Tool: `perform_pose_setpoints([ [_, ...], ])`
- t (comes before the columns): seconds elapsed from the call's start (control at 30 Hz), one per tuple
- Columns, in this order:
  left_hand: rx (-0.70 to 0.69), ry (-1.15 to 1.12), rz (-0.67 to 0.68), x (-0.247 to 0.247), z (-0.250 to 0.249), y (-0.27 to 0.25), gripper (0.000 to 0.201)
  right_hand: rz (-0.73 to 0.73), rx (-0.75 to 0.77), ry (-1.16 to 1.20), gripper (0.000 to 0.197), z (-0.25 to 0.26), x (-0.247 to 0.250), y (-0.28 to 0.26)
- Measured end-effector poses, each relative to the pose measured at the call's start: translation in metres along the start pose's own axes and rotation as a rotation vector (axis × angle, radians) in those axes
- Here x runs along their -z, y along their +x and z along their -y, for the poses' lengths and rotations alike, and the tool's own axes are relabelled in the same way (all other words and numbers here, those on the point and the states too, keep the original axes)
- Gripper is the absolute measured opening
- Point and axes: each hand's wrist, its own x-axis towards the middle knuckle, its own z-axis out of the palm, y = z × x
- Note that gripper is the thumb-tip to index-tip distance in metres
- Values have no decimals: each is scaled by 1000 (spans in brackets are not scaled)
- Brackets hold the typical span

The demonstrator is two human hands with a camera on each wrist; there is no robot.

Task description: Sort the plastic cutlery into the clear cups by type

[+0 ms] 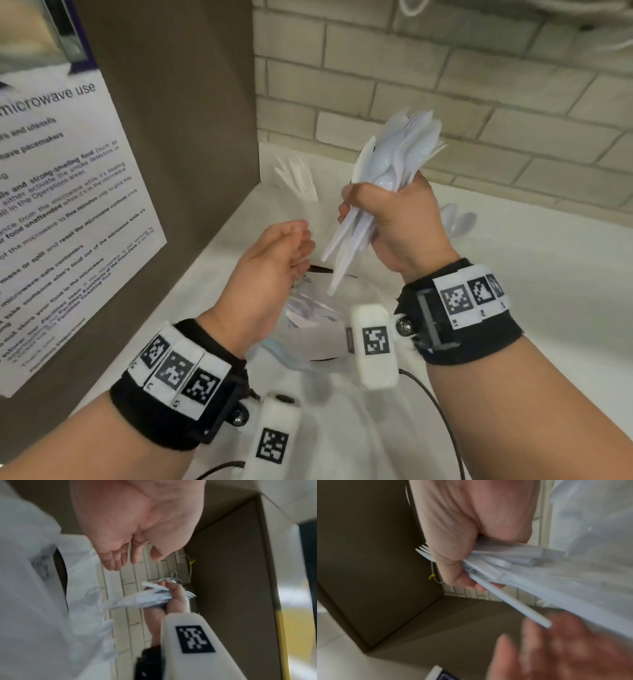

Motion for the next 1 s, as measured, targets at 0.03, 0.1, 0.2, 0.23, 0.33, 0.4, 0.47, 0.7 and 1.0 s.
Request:
perform_pose_setpoints([
  [0.03,160,-133,48,-3,0,4,36,-2,24,36,29,4,-6,1],
  [0.1,489,-238,138,-9,-4,9,52,-17,59,74,37,7,-15,3],
  [0.2,639,-467,182,-14,-12,12,55,-35,67,-1,51,0,-26,4],
  [0.23,597,-553,162,-17,-14,12,49,-29,59,-28,53,-5,-28,2],
  [0.33,507,-631,120,-26,-17,10,42,-21,31,-98,46,-20,-29,-4],
  [0.4,519,-575,78,-27,-17,7,45,-25,33,-123,38,-24,-26,-8],
  [0.47,546,-544,40,-26,-15,7,50,-29,55,-127,26,-25,-24,-10],
  [0.7,513,-485,60,-20,-11,16,67,-7,25,-125,24,-33,-27,-14],
  [1.0,-467,49,127,-1,-42,22,80,135,-58,-391,24,-46,-21,-22],
])
